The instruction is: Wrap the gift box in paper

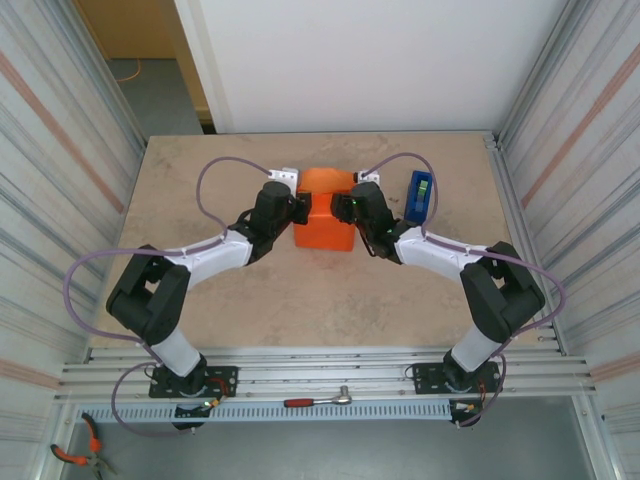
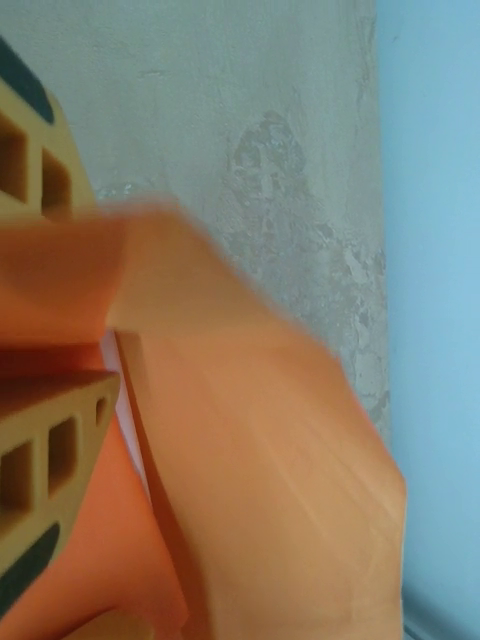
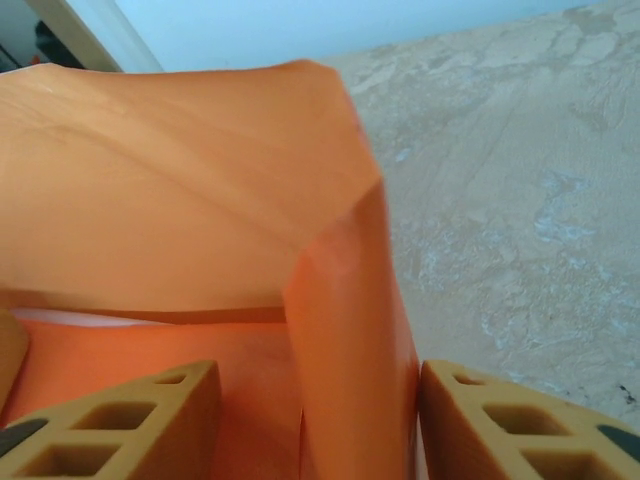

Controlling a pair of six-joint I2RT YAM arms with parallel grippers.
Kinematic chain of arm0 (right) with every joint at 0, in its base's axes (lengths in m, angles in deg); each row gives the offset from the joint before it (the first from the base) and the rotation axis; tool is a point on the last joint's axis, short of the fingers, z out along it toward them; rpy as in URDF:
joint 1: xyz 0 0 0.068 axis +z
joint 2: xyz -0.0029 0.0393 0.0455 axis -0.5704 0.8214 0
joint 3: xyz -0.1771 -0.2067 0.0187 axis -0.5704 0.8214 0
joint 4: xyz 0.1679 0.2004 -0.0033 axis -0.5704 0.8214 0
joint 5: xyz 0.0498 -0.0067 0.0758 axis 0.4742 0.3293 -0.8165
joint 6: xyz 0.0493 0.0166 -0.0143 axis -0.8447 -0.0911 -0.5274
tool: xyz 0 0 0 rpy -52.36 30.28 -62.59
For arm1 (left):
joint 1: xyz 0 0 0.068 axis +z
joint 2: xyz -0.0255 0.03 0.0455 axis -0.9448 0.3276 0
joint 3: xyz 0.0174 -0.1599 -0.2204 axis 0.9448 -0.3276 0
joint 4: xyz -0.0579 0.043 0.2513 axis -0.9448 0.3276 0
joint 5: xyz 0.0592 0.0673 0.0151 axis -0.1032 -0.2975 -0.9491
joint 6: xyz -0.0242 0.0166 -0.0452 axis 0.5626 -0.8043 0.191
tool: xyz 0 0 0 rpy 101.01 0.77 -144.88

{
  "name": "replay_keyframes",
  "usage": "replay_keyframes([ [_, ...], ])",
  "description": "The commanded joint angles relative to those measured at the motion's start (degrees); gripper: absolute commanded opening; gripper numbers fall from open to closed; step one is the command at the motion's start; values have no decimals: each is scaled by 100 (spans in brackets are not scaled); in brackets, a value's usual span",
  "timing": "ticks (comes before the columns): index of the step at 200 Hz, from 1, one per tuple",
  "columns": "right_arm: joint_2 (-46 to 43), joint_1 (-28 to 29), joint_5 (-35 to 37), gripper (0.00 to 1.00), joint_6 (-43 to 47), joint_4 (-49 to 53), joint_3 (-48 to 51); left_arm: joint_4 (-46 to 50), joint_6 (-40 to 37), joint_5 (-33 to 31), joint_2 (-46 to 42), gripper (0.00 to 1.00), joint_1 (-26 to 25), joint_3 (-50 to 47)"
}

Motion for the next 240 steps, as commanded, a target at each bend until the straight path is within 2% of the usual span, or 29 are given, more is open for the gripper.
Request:
replay_keyframes([
  [1,159,-10,144,48,254,618,-125,260,-42,152,175,22,-96,208],
  [38,202,8,-115,29,359,943,-421,373,12,153,216,7,-193,428],
  [56,196,8,-288,15,394,1090,-608,418,89,154,147,0,-224,440],
  [79,117,35,-457,0,408,1280,-811,465,253,185,-30,0,-254,407],
  [164,-355,192,-636,0,271,1623,-909,551,670,212,-815,0,-427,136],
  [182,-308,180,-618,4,125,1525,-754,521,745,61,-834,0,-529,-70],
  [192,-272,168,-643,10,54,1514,-715,501,811,-72,-801,0,-569,-191],
  [223,-413,24,-791,62,-120,1649,-740,510,1047,-423,-696,0,-590,-480],
  [240,-718,-69,-804,78,-234,1726,-685,555,1100,-617,-667,0,-607,-542],
])
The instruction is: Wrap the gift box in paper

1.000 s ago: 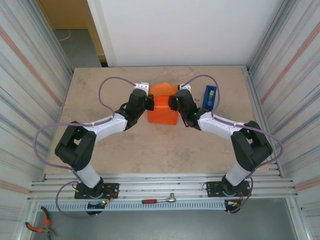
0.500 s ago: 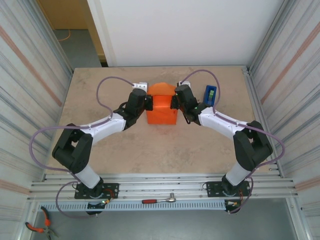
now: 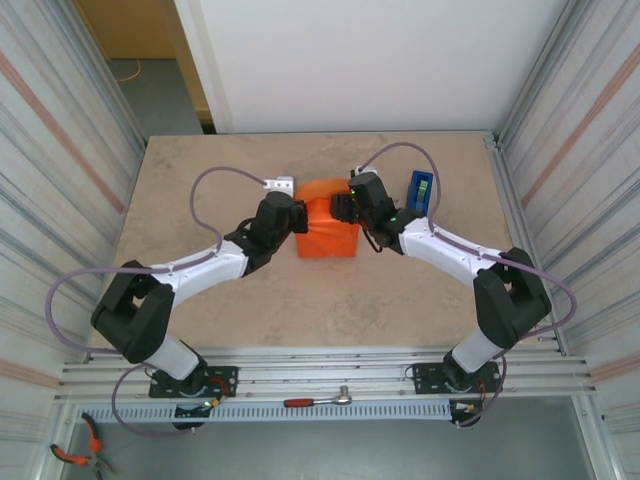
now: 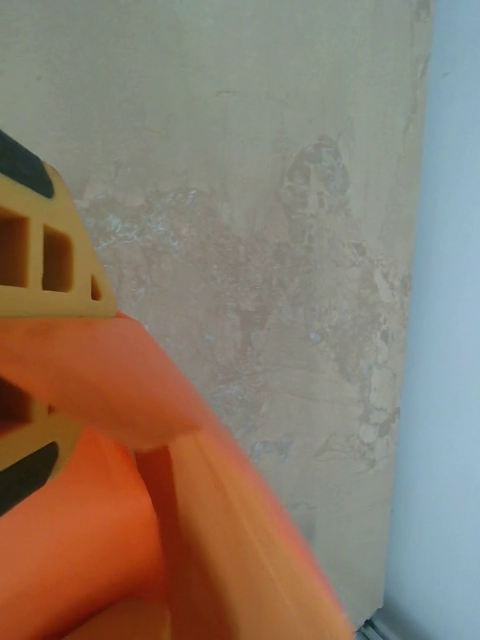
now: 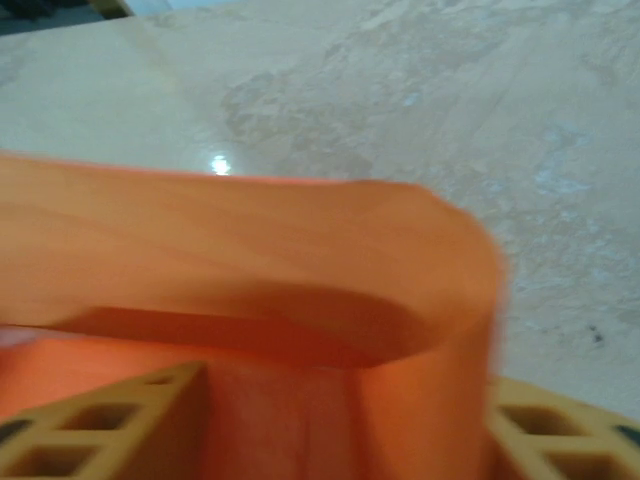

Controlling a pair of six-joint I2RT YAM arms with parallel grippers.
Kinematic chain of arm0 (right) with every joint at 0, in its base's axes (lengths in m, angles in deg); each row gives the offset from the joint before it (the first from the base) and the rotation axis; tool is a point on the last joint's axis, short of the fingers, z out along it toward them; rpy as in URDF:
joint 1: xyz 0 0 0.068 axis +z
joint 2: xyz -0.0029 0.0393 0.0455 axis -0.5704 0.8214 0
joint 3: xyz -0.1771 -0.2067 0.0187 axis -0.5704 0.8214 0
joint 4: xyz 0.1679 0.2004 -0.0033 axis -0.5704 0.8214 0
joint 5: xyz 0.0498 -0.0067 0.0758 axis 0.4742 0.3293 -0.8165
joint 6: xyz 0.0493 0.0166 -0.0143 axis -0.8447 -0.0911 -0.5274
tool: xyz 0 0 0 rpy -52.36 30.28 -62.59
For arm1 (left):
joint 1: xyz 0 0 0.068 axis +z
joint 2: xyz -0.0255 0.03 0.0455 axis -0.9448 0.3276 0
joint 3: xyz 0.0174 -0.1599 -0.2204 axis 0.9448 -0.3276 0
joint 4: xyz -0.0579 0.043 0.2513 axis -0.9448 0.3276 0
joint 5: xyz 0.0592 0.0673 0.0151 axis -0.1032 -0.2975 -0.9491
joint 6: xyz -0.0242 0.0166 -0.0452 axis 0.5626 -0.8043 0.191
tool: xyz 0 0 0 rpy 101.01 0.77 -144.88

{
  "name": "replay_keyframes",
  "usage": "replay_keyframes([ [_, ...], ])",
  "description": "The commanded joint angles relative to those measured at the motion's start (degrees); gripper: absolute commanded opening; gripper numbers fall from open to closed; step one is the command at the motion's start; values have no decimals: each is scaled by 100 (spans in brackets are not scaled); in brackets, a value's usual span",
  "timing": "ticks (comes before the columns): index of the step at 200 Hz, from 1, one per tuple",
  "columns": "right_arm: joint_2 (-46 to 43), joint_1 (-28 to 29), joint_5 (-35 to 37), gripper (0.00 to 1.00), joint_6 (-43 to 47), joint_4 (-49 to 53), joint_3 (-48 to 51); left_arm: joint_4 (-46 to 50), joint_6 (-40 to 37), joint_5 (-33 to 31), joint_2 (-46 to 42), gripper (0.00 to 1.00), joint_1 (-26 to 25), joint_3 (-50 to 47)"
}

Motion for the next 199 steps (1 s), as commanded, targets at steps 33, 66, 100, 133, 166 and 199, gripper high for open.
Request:
replay_keyframes([
  [33,-971,-165,-143,93,-457,-90,397,41,259,-227,46,0,-176,-158],
  [66,-1070,-85,-11,96,-619,-151,745,62,268,-326,67,0,-215,-149],
  [100,-853,110,203,97,-673,-266,951,63,282,-340,78,0,-247,-145],
  [133,-457,189,648,94,-749,-244,1023,81,208,-292,32,0,-272,-54],
  [166,-409,186,758,89,-923,-188,1237,100,-83,-186,-410,34,-247,22],
  [199,-504,193,725,88,-1016,-197,1407,-4,-56,243,-927,77,24,-123],
])
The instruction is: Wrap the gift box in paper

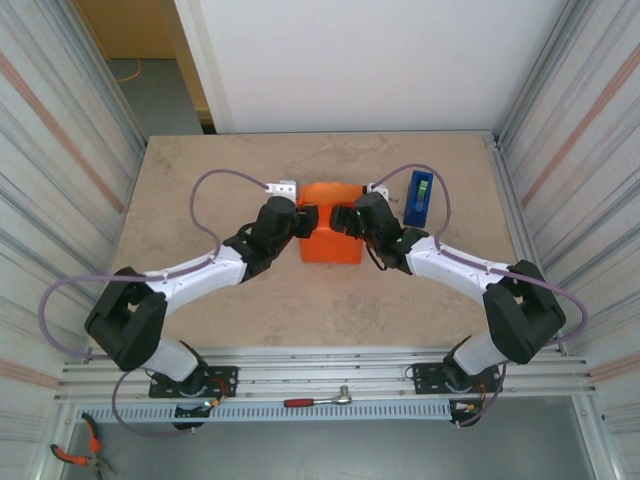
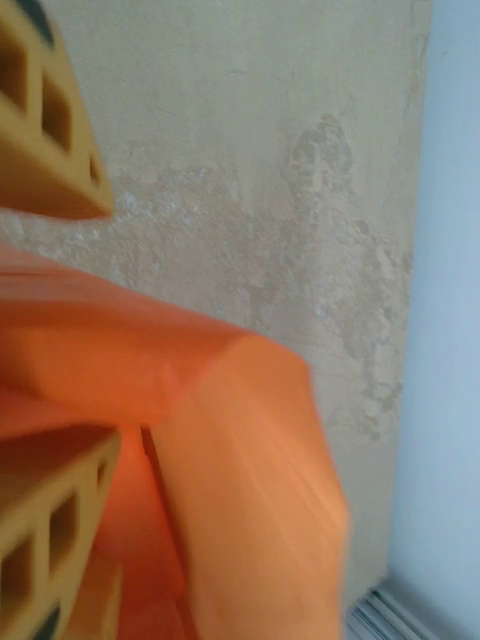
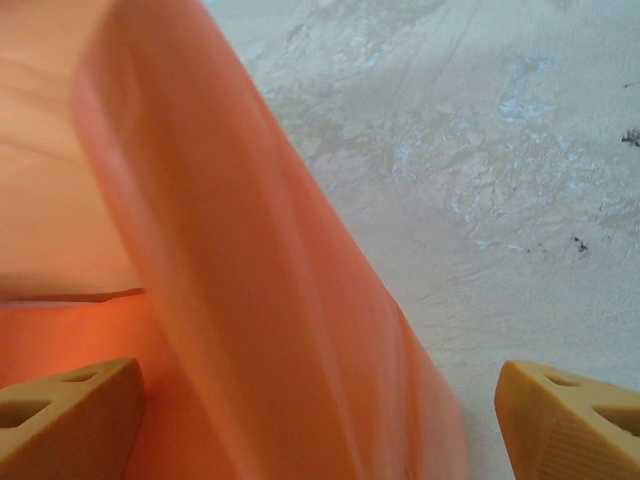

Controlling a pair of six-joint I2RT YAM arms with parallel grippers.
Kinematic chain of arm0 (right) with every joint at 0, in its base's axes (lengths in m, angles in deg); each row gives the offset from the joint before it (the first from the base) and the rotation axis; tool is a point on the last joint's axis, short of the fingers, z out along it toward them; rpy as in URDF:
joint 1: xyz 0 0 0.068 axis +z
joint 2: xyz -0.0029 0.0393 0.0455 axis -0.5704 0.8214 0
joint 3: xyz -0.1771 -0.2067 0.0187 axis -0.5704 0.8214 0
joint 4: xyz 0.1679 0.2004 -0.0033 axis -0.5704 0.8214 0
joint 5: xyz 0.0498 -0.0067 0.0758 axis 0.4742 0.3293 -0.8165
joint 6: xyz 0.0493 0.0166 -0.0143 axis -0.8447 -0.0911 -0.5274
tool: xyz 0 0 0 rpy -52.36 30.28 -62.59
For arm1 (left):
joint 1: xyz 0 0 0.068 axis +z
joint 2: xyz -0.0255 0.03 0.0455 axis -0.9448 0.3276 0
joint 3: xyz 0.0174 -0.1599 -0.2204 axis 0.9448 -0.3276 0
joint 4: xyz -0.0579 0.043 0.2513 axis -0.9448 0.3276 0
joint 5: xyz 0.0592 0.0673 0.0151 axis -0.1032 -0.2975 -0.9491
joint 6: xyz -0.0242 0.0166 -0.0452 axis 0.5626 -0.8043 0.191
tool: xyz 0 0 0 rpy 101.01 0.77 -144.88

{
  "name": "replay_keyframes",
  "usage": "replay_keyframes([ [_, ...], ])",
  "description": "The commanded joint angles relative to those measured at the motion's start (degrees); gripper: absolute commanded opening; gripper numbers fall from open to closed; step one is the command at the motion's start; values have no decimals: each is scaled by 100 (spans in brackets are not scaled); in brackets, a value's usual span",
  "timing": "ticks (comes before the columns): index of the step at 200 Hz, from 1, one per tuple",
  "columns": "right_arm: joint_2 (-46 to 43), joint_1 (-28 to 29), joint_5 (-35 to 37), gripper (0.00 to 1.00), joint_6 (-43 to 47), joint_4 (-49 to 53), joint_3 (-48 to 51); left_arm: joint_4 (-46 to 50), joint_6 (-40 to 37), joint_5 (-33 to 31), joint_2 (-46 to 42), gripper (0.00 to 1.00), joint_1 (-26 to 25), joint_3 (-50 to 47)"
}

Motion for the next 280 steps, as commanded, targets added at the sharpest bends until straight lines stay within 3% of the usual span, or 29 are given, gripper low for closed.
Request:
replay_keyframes([
  [1,26,1,258,88,-116,446,267,-100,-47,287,-552,78,185,-62],
  [29,-72,3,241,87,-177,413,407,-153,-1,615,-766,89,353,-231],
  [65,-95,16,198,87,-221,385,482,-291,-45,822,-552,91,259,-260],
  [140,-45,28,39,87,-231,400,439,-290,-308,-193,486,91,-64,124],
  [157,-147,19,47,91,-267,439,382,-208,-303,-315,607,90,-80,123],
  [170,-307,-31,70,100,-347,546,288,-169,-298,-419,653,90,-128,82],
  [196,-755,-111,196,98,-449,847,34,-153,-254,-513,672,89,-220,-57],
  [260,-1276,-822,-1158,100,-299,1436,-196,-85,-252,-686,629,89,-518,-229],
  [280,-1373,-820,-1326,92,-114,1305,5,-76,-238,-729,619,89,-572,-294],
])
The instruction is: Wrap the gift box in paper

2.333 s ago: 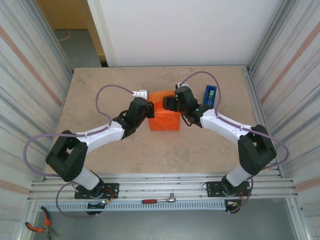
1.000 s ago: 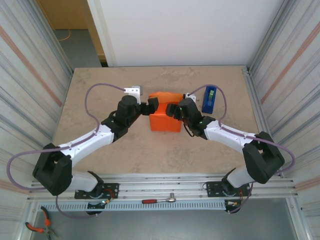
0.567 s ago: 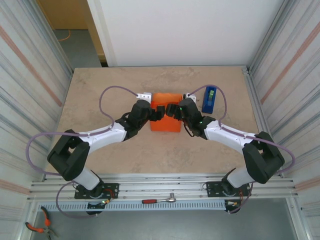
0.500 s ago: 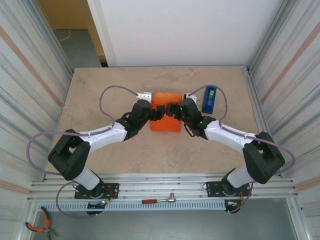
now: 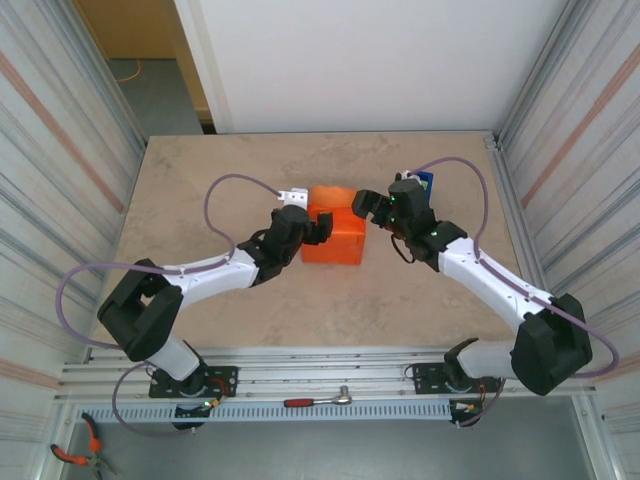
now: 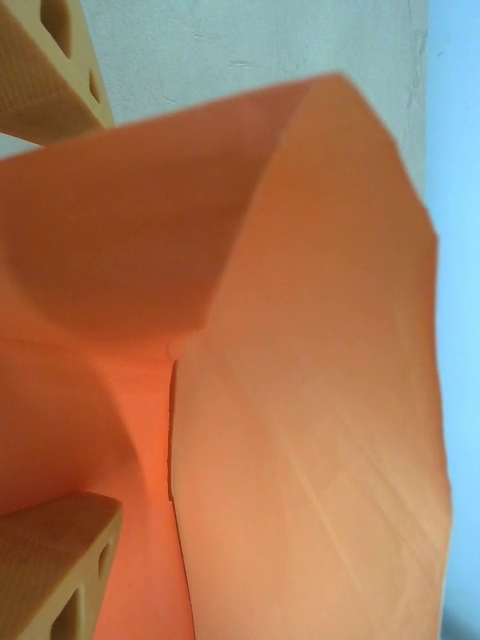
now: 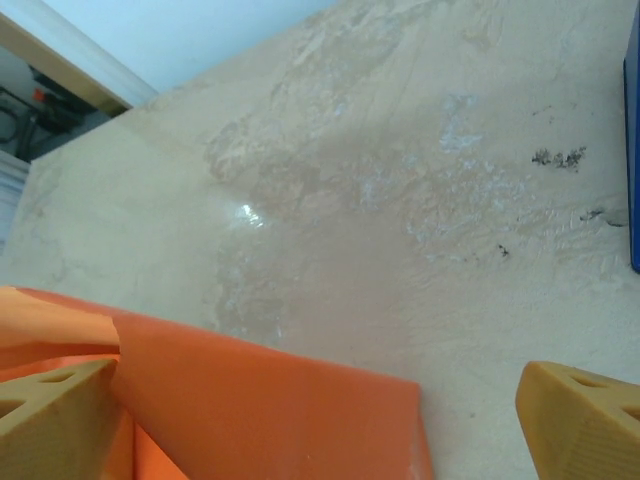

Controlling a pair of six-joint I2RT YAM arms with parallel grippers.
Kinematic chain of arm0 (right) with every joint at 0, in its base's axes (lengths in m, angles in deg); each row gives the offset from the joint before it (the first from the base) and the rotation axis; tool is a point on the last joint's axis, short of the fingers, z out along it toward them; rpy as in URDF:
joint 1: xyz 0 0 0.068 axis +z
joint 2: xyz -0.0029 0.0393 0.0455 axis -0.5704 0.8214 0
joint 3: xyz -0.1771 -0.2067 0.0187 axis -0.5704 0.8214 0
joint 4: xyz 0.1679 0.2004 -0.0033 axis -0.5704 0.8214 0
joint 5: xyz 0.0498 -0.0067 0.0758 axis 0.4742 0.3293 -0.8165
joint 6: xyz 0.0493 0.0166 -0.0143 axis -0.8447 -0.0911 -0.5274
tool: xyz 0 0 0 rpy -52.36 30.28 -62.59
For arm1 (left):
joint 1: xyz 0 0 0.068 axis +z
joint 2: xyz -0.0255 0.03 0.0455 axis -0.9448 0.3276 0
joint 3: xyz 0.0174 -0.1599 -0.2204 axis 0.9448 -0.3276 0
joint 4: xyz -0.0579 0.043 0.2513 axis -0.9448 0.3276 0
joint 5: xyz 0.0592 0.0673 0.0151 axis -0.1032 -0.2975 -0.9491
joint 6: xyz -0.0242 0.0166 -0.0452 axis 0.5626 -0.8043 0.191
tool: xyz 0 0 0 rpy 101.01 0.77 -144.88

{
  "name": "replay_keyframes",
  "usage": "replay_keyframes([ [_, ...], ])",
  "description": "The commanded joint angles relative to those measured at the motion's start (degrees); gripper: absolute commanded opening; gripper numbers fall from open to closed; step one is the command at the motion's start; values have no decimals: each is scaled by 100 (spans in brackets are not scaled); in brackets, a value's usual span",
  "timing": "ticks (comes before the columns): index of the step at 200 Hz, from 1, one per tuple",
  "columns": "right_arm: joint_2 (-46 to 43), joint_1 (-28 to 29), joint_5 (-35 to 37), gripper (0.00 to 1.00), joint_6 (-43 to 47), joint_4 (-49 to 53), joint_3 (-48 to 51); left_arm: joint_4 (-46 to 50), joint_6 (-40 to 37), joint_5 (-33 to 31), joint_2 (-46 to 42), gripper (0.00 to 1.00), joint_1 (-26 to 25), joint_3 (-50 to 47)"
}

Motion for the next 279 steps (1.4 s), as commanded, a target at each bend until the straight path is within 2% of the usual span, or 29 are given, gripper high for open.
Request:
replay_keyframes([
  [1,-175,26,-466,91,204,154,192,304,-58,-109,62,89,-129,-229],
  [27,-144,232,-326,87,333,195,268,332,-38,-126,70,88,-142,-255],
  [72,222,637,346,87,480,216,46,366,-49,-125,83,88,-144,-271],
  [91,534,717,754,82,464,383,-210,354,-38,-125,75,88,-148,-273],
  [121,943,732,1229,67,517,479,-484,344,-35,-121,92,88,-148,-277],
  [149,1089,725,1105,44,662,332,-566,336,-22,-141,101,88,-159,-299],
  [156,1142,733,1067,42,688,343,-612,328,-22,-146,101,87,-165,-308],
  [169,1212,742,981,46,709,365,-665,329,-19,-148,97,87,-166,-312],
  [183,1261,760,961,67,700,405,-712,336,-21,-144,86,87,-170,-323],
  [196,1262,761,984,69,676,408,-728,335,-27,-144,83,87,-166,-325],
  [219,1275,751,1004,45,690,366,-750,331,-30,-138,93,87,-174,-309],
  [233,1314,752,984,21,726,387,-803,322,-31,-144,109,87,-174,-308],
  [241,1332,739,970,15,739,420,-844,310,-34,-144,110,87,-174,-308],
  [247,1345,740,940,15,751,432,-871,309,-34,-144,114,87,-175,-304],
  [254,1354,741,905,20,769,445,-903,311,-30,-156,112,87,-175,-306],
  [268,1354,743,887,54,763,521,-952,305,-22,-151,102,87,-176,-332],
  [279,1353,738,884,56,753,543,-978,300,-12,-154,97,87,-174,-343],
])
